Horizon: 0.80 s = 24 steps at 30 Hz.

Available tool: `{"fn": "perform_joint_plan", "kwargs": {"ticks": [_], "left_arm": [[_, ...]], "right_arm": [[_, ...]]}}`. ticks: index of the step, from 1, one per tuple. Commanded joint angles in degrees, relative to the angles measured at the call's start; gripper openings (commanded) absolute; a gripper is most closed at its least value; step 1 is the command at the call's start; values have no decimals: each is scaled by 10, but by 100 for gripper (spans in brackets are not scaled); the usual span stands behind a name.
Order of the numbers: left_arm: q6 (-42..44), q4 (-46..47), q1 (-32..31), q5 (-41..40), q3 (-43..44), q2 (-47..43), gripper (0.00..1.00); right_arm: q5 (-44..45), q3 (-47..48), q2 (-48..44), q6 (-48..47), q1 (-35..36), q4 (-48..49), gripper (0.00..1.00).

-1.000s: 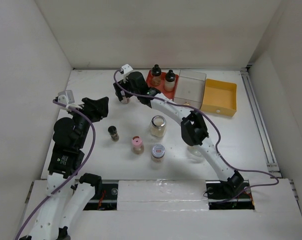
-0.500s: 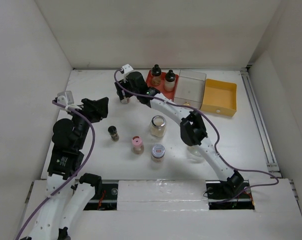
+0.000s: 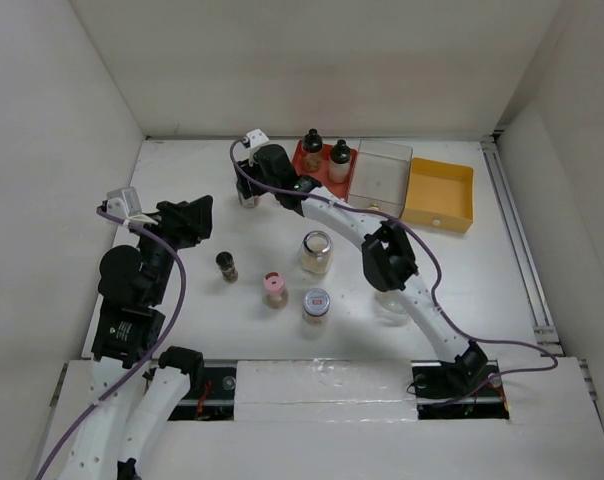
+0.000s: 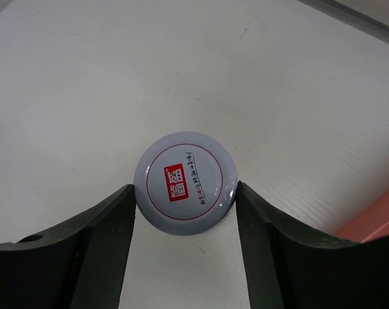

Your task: Organize the condiment bottles

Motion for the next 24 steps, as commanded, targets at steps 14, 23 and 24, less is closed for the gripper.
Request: {"fn": "perform_joint_plan", "kwargs": {"ticks": [14,23,24], "left_arm": [[7,30,1,10,12,-3,58],[7,30,1,15,12,-3,57],[7,30,1,15,12,-3,57]], "right_arm": [[21,-353,-246,-7,14,105,61],[26,-332,-218,-7,14,105,78],[26,-325,-218,-7,14,100,78]]}}
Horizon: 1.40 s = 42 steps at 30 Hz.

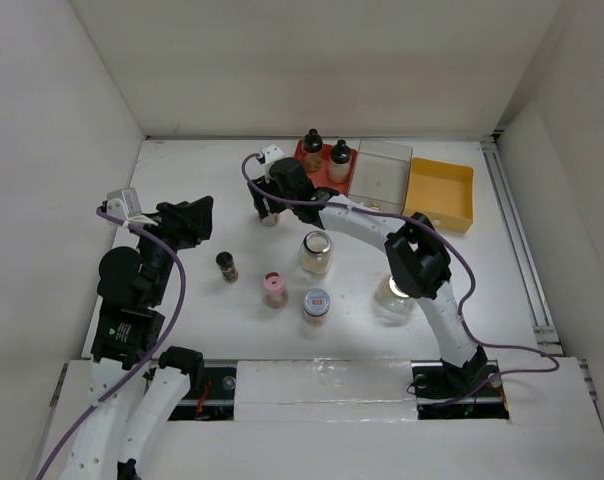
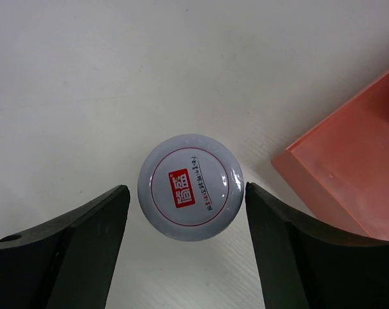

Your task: Organize the condiment bottles

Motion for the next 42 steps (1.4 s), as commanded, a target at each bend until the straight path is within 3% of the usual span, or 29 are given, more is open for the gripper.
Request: {"fn": "perform_joint_plan", "kwargs": {"ticks": [1,8,13,18,23,29,42], "left_arm": [[7,29,1,8,12,1,57],[7,29,1,8,12,6,57],[7,29,1,8,12,6,57],[7,29,1,8,12,6,57],[7,29,1,8,12,6,57],[7,29,1,8,12,11,57],[7,29,1,8,12,22,57]], "right_arm": [[12,43,11,-10,6,24,77],[29,34,10,-17,6,17,54],[-1,-21,-75,2,6,77,54],[-81,-41,-143,35,-47,129,53],[-100,-54,-178,48,-77,152,53],[-61,-47,-170,48,-118,158,53],[-39,24,-60,12,-148,158,53]]}}
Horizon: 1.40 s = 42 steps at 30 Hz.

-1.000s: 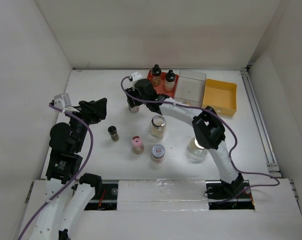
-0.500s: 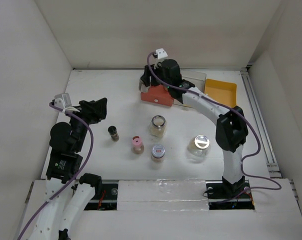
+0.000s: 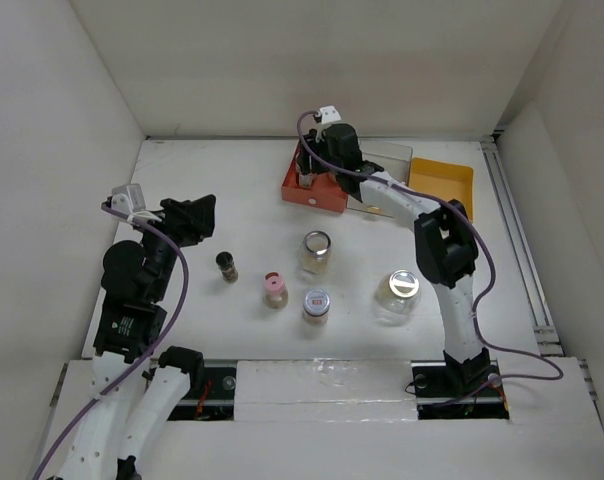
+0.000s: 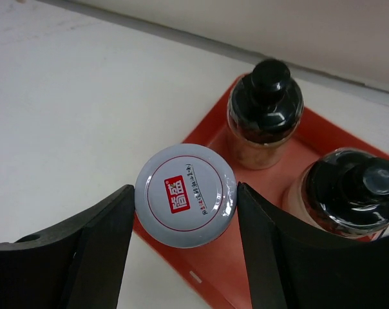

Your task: Organize the condiment bottles

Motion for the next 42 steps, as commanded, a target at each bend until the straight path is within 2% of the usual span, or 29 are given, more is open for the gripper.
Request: {"fn": "perform_joint_plan", "kwargs": {"ticks": [1,8,16,22,26,29,31,35,37,40,42], "left_arm": [[7,27,1,6,12,5,57],[12,27,1,6,12,5,57],[12,27,1,6,12,5,57],[12,32,1,11,12,0,57],[12,32,1,16,12,-11,57],[7,32,1,23,12,-11,57],[7,38,1,23,12,-11,57],[7,32,1,23,6,-17,57],[7,27,1,9,12,-17,57],[7,27,1,9,12,-17,57],[7,27,1,9,12,-17,57]], "right_arm": [[5,52,-1,-8,-4,71,53],[5,31,17,-2,8,71,54],[5,20,27,4,13,53,69],[10,20,10,4,13,47,78],[10,20,-20,4,13,34,79],[10,-7,-82,-2,19,28,82],[16,-54,-156,-2,25,21,82],[60,-203,-308,10,81,-1,73],[85,-295,-387,20,114,-24,65],[112,-377,-450,28,185,-116,65],[100,-403,-498,52,227,-192,71]]}}
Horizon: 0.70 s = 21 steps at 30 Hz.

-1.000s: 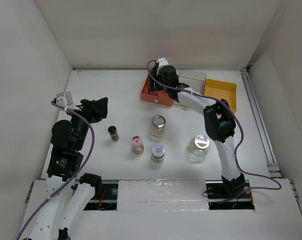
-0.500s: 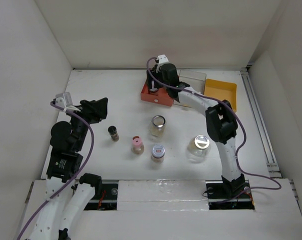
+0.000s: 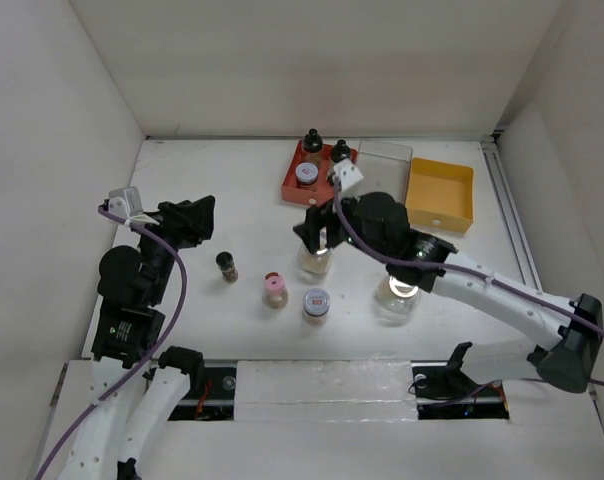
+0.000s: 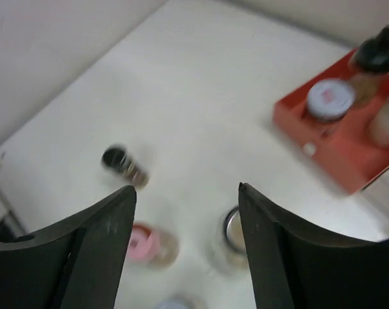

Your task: Organize the condiment bottles

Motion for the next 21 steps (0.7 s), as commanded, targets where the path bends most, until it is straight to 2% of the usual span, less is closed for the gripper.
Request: {"fn": "perform_joint_plan", "kwargs": {"ticks": [1,3,6,9,16,21], "left_arm": [[3,22,1,-1,17,-4,57],[3,22,1,-1,17,2,57],[3,17,1,-1,17,2,57],[3,17,1,-1,17,2,57],[3,17,1,4,17,8,57],[3,17,1,4,17,8,57]], "right_arm": [[8,-70,-37,36,50,-150,79],[-16,-87,-52,42,95,-195,88],[-7,-108,-45,56,137,-228,99],[42,-119,-13,71,168,-268,99],[78,-137,39,82,174,-215,99],[66,-143,78,82,168,-161,99]]}}
